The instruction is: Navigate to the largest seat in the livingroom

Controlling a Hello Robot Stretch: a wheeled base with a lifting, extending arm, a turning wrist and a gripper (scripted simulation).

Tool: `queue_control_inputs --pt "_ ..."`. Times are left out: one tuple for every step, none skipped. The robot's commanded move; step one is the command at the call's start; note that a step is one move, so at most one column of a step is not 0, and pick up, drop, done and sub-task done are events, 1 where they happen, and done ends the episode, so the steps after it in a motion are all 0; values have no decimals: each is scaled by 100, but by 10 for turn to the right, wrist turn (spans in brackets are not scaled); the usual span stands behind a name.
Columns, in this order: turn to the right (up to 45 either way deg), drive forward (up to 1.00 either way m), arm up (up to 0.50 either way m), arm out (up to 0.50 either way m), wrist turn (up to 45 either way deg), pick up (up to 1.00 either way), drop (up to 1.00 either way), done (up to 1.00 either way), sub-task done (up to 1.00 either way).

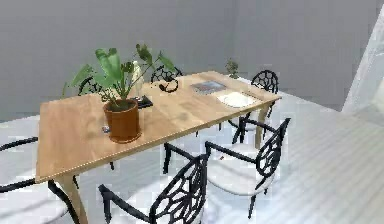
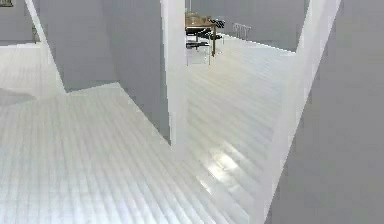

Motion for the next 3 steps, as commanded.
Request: queue_control_inputs --pt "450 0 0 0 0 0 0 0 0" --pt "150 0 0 0 0 0 0 0 0" --pt "0 100 0 0 0 0 0 0 0"
